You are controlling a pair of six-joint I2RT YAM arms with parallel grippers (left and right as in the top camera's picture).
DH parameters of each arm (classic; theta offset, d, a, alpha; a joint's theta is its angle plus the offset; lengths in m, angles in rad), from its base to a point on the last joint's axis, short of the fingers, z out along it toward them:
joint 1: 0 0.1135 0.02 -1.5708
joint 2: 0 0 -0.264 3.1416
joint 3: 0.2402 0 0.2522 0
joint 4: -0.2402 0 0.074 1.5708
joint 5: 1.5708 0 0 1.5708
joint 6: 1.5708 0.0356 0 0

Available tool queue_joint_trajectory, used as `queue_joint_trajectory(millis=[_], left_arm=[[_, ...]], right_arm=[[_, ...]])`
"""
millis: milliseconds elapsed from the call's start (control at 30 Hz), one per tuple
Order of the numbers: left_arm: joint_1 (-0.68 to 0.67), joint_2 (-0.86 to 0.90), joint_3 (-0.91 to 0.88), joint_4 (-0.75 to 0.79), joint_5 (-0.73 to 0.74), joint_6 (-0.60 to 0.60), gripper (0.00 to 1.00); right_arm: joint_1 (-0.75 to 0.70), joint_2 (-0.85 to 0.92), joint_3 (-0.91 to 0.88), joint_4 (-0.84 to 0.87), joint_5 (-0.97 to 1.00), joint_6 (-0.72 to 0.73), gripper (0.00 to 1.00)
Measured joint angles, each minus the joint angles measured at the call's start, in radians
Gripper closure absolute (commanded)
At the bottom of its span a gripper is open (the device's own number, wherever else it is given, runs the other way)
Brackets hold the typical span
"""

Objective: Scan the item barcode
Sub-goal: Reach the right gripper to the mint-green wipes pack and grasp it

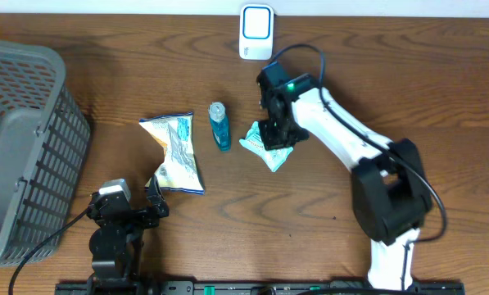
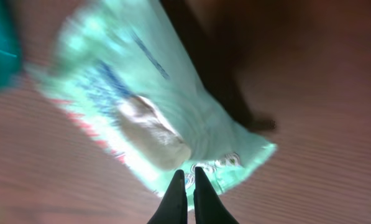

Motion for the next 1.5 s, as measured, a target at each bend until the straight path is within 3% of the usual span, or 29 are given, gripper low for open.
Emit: queue_joint_trajectory(millis=[267,567,867,933,967,1033,1133,1333,1500], left_arm=[[0.000,0.000,0.000,0.000,0.000,0.000,0.02],[0.000,0.000,0.000,0.000,0.000,0.000,0.02],[0.000,0.000,0.000,0.000,0.000,0.000,0.02],[0.000,0.000,0.000,0.000,0.000,0.000,0.02],[0.000,0.000,0.000,0.000,0.000,0.000,0.02],[0.000,0.000,0.000,0.000,0.000,0.000,0.02],[0.000,0.000,0.000,0.000,0.000,0.000,0.02],[0.000,0.000,0.000,0.000,0.000,0.000,0.02],[0.000,0.000,0.000,0.000,0.000,0.000,0.02]], right_arm=[[0.043,-0.114,0.038,0.120,0.013,-0.002,0.97],[0.084,0.127,0.035,0.139,0.018,0.011,0.99],[0.093,0.132,0.069,0.017,0.109,0.024,0.99],[0.089,0.122,0.079,-0.050,0.151,0.023,0.83],[0.089,0.111,0.079,-0.065,0.161,0.020,0.64],[0.082,0.069,0.079,-0.084,0.180,0.002,0.51],[0.078,-0.028,0.087,-0.095,0.198,-0.041,0.45],[0.082,-0.164,0.106,-0.111,0.276,-0.113,0.43],[0.120,-0.154,-0.054,-0.017,0.327,-0.159,0.35]])
